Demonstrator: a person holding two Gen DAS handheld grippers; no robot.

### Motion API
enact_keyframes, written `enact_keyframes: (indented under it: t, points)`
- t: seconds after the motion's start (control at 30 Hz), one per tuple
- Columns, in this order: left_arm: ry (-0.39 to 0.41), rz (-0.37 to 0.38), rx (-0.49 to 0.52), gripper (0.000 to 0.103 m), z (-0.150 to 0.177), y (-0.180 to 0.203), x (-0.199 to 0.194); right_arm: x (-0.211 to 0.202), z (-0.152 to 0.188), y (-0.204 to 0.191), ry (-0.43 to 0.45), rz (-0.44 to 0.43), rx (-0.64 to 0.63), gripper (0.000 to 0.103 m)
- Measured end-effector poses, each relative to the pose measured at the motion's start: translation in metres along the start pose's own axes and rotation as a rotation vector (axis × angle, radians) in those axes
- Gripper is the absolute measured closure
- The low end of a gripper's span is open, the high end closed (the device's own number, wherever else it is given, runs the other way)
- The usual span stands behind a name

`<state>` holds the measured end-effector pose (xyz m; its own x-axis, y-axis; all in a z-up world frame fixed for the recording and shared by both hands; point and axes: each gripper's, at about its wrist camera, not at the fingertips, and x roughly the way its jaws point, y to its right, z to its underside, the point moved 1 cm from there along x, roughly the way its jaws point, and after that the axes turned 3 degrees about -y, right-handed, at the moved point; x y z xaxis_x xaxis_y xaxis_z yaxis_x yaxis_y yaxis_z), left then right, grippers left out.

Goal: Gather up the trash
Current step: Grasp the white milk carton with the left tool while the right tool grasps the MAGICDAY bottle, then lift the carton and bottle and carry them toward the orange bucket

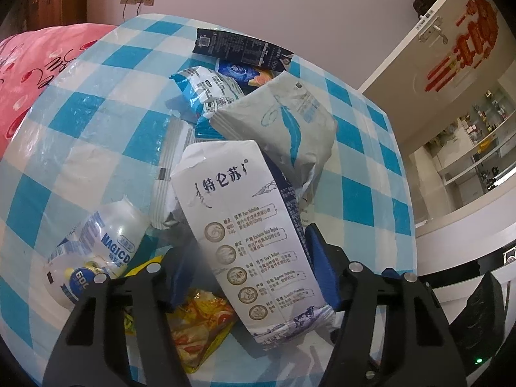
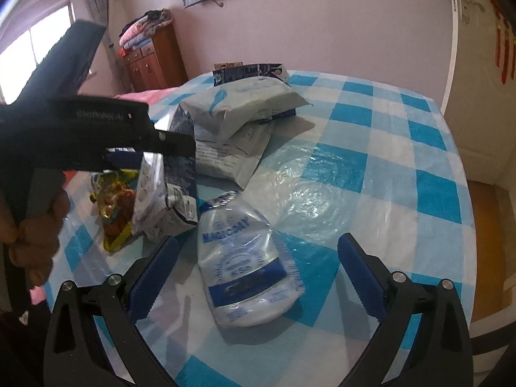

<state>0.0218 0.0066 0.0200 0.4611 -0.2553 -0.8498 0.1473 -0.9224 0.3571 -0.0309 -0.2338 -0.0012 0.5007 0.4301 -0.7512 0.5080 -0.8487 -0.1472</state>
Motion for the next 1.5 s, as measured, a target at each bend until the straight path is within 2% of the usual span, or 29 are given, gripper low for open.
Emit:
enact_keyframes:
  t: [0.37,0.57,0.63,0.9,1.03,1.23,1.5]
  points:
    - [0.022,0.037,0.015,0.043,-0.011,0.0,-0.022,0.009,-0.001,-0.007,-0.038,0.009,-0.034,0.005]
    - [0.045,0.087,0.036,0.044,-0.018,-0.002,-0.036,0.014,-0.002,-0.008,-0.057,0.025,-0.043,0.007]
    - [0.046,0.103,0.045,0.044,-0.017,-0.002,-0.038,0.017,-0.002,-0.011,-0.071,0.047,-0.06,0.017]
    - [0.009,0.189,0.082,0.045,-0.012,-0.013,-0.027,0.021,-0.001,-0.017,-0.081,0.113,-0.088,0.024]
    - [0.011,0.234,0.08,0.045,-0.01,-0.023,-0.028,0.019,-0.001,-0.013,-0.071,0.13,-0.067,0.033]
    - [0.022,0.268,0.087,0.045,-0.008,-0.035,-0.034,0.018,-0.002,-0.008,-0.061,0.134,-0.054,0.04]
    - [0.041,0.332,0.089,0.045,-0.007,-0.049,-0.046,0.015,-0.002,-0.009,-0.04,0.164,-0.054,0.041]
